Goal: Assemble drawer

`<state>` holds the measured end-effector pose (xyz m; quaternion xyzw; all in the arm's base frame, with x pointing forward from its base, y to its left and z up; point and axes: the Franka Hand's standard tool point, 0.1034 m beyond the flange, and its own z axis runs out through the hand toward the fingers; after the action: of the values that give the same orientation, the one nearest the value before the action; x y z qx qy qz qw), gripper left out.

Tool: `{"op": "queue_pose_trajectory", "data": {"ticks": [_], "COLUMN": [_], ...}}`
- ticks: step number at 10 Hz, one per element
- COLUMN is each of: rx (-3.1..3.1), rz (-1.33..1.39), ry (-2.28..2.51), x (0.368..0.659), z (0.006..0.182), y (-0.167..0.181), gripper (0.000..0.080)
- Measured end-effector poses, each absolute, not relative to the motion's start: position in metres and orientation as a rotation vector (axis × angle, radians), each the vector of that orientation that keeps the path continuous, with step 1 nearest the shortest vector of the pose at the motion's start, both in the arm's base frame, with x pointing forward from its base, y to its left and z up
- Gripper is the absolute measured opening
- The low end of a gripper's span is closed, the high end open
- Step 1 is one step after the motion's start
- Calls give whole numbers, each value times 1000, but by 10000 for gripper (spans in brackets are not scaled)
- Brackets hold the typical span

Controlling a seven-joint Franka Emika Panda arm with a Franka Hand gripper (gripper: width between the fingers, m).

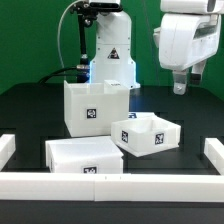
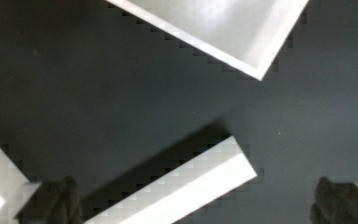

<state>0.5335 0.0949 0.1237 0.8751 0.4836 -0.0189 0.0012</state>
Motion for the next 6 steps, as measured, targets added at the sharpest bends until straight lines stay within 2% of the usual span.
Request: {"op": "queue_pose_trajectory", "data": {"ticks": [4,6], "rx": [2755,2777], "rz": [-37,-2], "ry": [1492,1445], "x": [534,517], "z": [121,98], "y": [91,65], "gripper": [650,650]}}
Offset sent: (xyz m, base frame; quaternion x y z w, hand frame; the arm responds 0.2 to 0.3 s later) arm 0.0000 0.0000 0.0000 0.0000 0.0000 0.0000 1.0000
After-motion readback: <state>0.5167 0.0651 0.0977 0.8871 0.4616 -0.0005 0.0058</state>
